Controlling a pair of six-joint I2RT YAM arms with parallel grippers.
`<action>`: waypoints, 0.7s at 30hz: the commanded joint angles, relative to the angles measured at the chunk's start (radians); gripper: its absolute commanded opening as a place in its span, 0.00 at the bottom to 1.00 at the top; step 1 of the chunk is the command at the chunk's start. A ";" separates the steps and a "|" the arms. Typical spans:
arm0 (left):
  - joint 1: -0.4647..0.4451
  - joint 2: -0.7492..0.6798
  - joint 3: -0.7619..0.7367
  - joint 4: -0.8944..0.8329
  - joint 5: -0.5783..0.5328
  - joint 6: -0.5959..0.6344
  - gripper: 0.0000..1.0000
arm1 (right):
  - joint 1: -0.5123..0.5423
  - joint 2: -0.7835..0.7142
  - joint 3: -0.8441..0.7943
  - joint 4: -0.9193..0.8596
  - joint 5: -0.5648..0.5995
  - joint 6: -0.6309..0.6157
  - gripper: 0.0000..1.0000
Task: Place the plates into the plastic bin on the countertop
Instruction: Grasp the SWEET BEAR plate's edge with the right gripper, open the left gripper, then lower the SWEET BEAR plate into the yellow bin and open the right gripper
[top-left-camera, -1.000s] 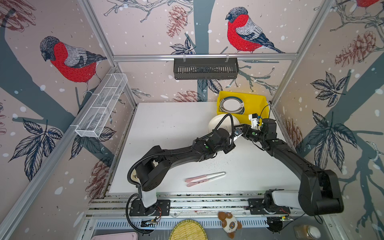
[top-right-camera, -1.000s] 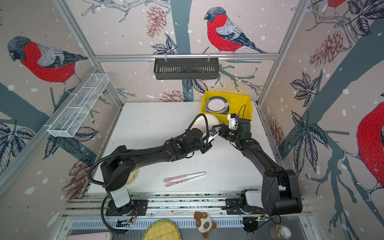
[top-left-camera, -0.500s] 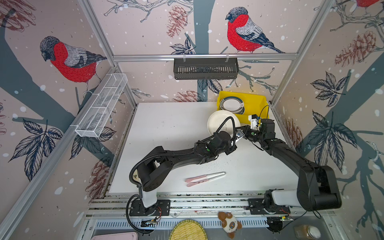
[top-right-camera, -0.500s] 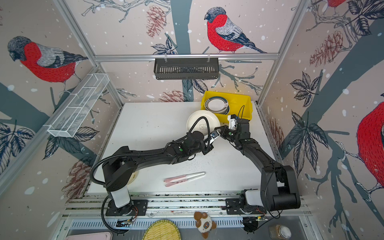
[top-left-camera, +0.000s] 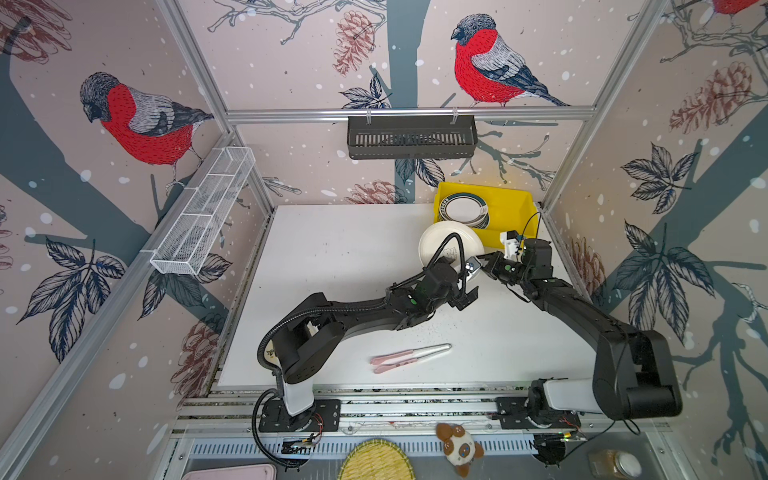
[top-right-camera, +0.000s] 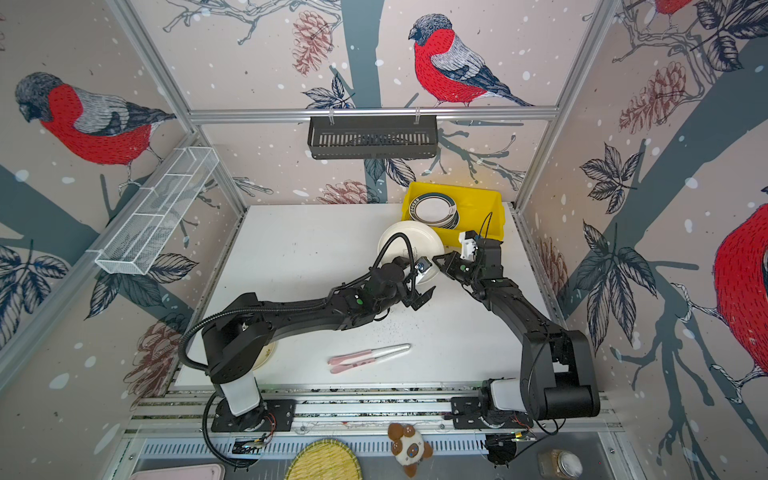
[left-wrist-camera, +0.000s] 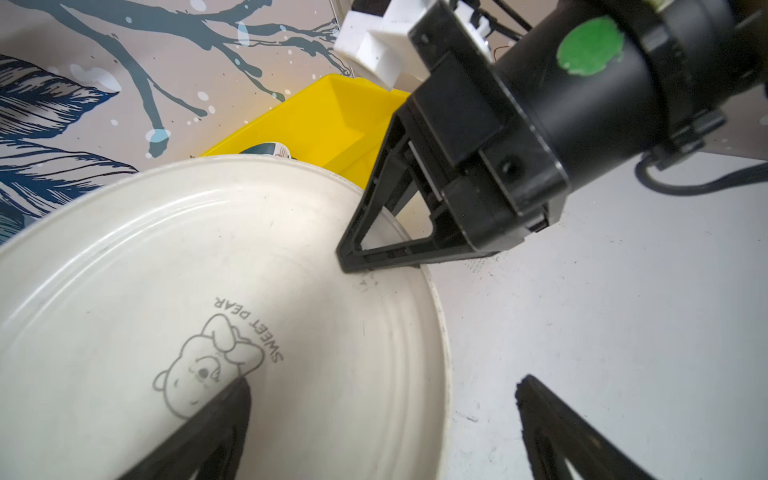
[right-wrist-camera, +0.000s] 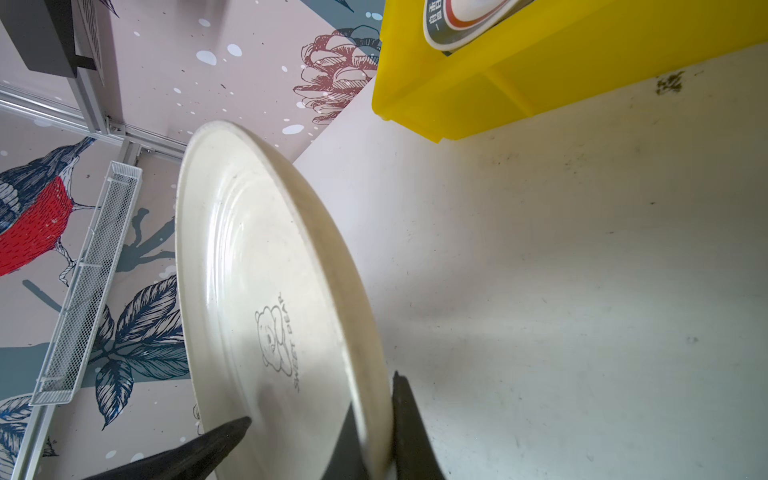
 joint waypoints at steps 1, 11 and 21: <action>-0.001 -0.020 -0.013 0.067 -0.050 0.000 0.98 | -0.003 -0.001 0.006 0.028 0.030 0.005 0.00; 0.004 -0.114 -0.087 0.075 -0.152 -0.013 0.98 | -0.033 0.052 0.105 0.013 0.197 0.008 0.00; 0.077 -0.235 -0.141 0.034 -0.088 -0.083 0.98 | -0.064 0.295 0.307 0.102 0.301 0.062 0.00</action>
